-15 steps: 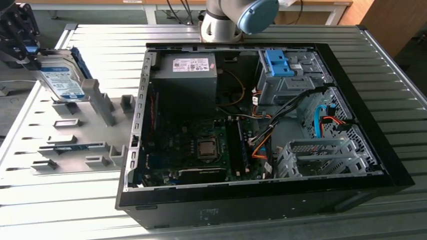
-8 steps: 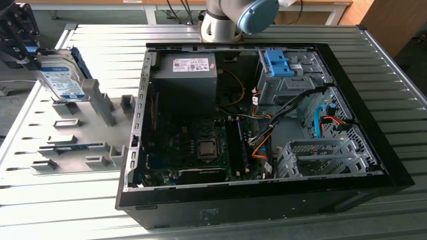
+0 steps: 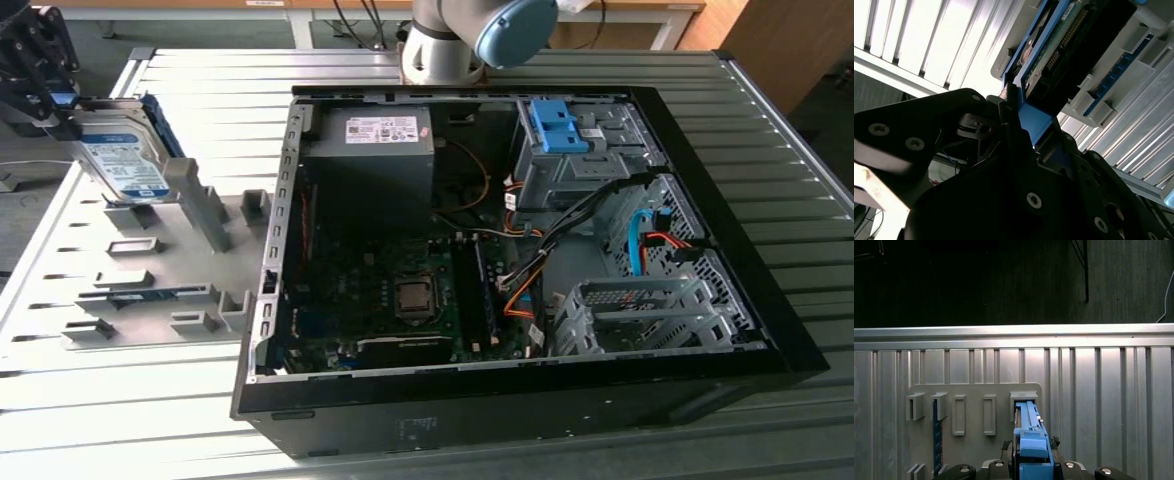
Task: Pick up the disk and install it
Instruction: 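Pick up the disk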
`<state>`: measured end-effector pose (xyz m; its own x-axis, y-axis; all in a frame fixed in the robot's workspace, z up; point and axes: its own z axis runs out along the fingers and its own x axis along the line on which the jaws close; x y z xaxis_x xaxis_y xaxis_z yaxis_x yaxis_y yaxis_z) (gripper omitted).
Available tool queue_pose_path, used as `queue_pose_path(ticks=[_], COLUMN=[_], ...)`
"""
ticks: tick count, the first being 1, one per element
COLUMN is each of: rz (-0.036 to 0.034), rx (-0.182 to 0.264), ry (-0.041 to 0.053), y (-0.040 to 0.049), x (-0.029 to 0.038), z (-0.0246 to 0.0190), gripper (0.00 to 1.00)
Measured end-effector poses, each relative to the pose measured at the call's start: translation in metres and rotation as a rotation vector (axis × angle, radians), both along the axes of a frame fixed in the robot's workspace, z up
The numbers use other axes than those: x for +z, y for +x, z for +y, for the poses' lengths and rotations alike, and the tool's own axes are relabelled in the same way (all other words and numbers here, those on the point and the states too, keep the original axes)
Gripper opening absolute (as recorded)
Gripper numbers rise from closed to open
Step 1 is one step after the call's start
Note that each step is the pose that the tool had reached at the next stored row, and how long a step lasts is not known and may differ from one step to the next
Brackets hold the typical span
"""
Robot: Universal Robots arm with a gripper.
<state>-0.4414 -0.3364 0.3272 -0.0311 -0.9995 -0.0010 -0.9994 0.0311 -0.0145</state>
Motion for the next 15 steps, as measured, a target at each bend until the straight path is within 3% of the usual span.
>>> queue_pose_path(ticks=[15], rz=[0.0001], rx=[0.0], ry=[0.0], y=[0.0], x=[0.0007], z=[0.0], gripper=[0.36])
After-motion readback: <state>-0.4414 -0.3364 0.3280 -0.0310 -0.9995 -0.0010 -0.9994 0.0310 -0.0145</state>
